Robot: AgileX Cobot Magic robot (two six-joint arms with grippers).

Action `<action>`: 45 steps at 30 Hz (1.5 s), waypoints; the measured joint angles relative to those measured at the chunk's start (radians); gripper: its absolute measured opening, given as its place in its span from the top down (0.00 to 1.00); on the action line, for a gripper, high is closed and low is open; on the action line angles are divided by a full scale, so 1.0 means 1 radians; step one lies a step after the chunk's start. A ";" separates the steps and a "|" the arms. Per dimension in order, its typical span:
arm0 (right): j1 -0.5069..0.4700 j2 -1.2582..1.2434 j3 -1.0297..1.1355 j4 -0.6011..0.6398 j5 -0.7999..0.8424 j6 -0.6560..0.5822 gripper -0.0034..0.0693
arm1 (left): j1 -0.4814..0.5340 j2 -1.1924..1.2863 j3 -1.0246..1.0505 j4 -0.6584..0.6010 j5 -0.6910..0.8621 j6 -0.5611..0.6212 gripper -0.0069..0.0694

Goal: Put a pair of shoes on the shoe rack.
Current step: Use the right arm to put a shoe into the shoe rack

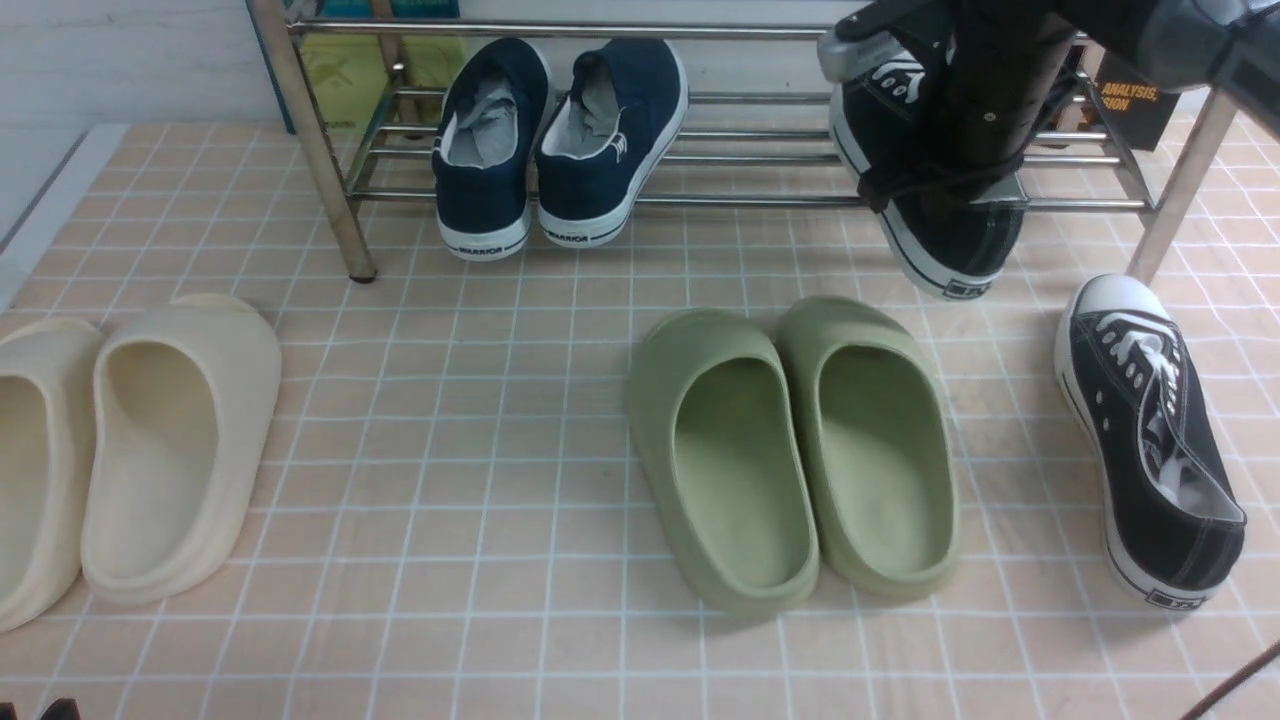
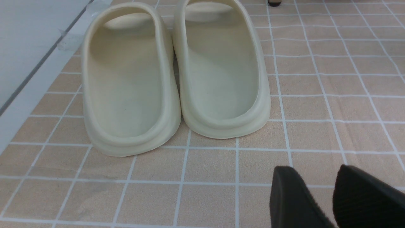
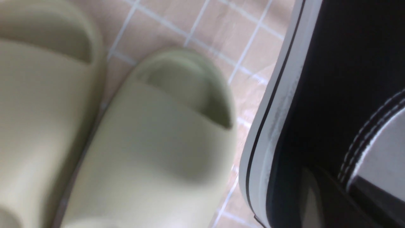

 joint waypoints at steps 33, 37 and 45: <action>-0.039 0.046 -0.054 -0.039 -0.172 0.026 0.54 | 0.000 0.000 0.000 0.000 0.000 0.000 0.60; -0.034 -0.032 -0.054 -0.036 -0.079 0.032 0.35 | 0.000 0.000 0.000 0.000 0.000 0.000 0.60; -0.044 -0.216 0.005 -0.003 -0.016 -0.014 0.66 | 0.000 0.000 0.000 0.000 0.000 0.000 0.60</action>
